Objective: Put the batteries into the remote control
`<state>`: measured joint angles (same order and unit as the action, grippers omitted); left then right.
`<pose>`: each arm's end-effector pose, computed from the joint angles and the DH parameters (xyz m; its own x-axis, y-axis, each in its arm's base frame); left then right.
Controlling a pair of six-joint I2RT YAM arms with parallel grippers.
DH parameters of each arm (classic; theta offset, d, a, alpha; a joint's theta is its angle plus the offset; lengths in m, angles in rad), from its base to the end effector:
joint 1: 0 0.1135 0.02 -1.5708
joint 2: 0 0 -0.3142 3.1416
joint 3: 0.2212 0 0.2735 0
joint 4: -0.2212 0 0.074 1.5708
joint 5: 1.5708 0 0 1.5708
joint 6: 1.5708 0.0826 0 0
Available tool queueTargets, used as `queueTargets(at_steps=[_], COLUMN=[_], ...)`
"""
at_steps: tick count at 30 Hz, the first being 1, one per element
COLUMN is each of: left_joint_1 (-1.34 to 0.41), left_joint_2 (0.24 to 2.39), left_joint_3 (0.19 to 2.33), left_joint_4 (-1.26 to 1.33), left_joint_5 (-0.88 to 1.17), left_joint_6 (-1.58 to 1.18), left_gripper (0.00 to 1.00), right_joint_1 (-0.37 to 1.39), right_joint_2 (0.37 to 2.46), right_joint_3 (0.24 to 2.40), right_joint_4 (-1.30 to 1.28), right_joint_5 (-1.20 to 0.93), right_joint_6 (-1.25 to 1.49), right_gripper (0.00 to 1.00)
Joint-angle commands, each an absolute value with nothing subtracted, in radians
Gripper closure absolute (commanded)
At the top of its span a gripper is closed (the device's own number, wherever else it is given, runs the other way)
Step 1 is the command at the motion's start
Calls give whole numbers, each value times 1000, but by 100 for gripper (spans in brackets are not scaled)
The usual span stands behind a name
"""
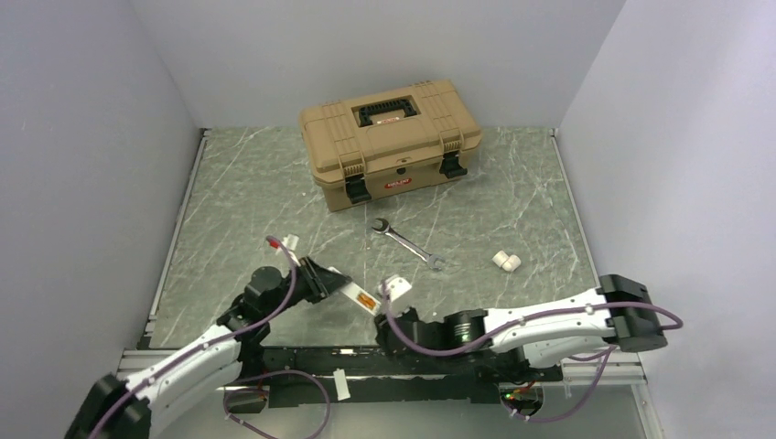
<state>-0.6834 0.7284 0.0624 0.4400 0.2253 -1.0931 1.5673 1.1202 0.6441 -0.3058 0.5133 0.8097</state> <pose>0.1303 -0.1299 0.1704 -0.7764 -0.4841 -0.4036 0.2063 0.4099 -0.8885 0.0414 0.2513 0.2245 -0.6316 -0.2315 -0.7399 -0.5982 0.7526 0.2751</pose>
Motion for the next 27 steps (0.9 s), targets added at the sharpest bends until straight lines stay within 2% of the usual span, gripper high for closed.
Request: queueTargets(at_steps=[1,4,13,22,27], left_joint_1=[-495,-418,-265,-216,-209], left_joint_2=[581,524,462,415,417], left_joint_3=[125,146,141,124,117], left_joint_4=[192,100,3,-40,-25], left_joint_5=[311,358,472,527,537], left_joint_6=[-1013,-975,-914,-904,-910], left_gripper=[100,100,100,100,100], right_joint_1=[1643,1671,1700,1700,1705], right_joint_2=[1263,1357,1614,1704,1743], right_joint_3=[759,776,870,926,968], right_joint_4=[-237,-136,-6,-55,-109], right_joint_5=[485,445,364,374,351], right_joint_6=[779,804,875,897,877], right_gripper=[53,46,36,36,43])
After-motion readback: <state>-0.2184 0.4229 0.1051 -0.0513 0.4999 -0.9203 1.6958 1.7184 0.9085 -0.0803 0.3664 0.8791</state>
